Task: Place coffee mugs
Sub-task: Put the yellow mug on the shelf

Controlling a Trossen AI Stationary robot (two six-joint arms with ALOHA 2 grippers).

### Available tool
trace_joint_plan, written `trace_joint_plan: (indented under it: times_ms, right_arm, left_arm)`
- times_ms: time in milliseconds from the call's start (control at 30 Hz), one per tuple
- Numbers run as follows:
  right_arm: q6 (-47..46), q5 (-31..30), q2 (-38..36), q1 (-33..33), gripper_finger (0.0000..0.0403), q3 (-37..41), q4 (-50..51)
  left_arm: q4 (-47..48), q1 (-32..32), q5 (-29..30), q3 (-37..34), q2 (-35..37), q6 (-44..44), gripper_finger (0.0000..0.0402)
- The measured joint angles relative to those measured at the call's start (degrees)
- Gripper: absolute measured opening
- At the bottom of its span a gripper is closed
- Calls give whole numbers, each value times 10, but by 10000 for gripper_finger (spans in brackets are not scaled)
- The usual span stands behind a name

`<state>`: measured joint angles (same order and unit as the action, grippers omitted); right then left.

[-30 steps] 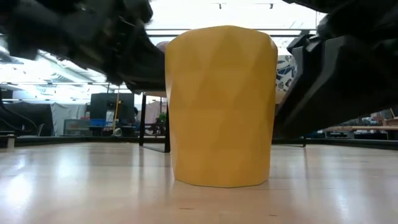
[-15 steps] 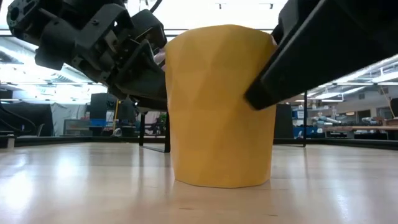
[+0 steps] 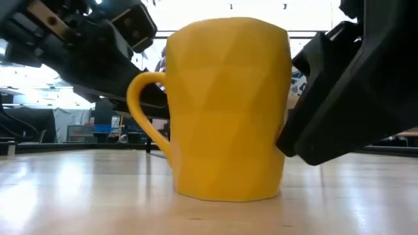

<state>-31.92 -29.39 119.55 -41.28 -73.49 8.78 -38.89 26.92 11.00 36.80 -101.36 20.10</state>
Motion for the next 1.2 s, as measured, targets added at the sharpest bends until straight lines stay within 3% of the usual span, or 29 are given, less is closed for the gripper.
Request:
trace_joint_plan:
  times_ms: [333, 600, 767, 933, 1200]
  right_arm:
    - [-61, -92, 0, 13, 128, 0, 71]
    - [-89, -32, 0, 8, 128, 0, 59]
    - [-58, -10, -1, -4, 128, 0, -18]
    - [-11, -46, -1, -7, 128, 0, -77]
    - [12, -96, -1, 14, 128, 0, -64]
  left_arm:
    - [-2, 35, 2, 0, 0, 3, 166]
    - [3, 59, -18, 0, 0, 3, 166]
    - [-7, 67, -15, 0, 0, 3, 166]
    - [-19, 68, -12, 0, 0, 4, 166]
    - [-37, 75, 11, 0, 0, 40, 166]
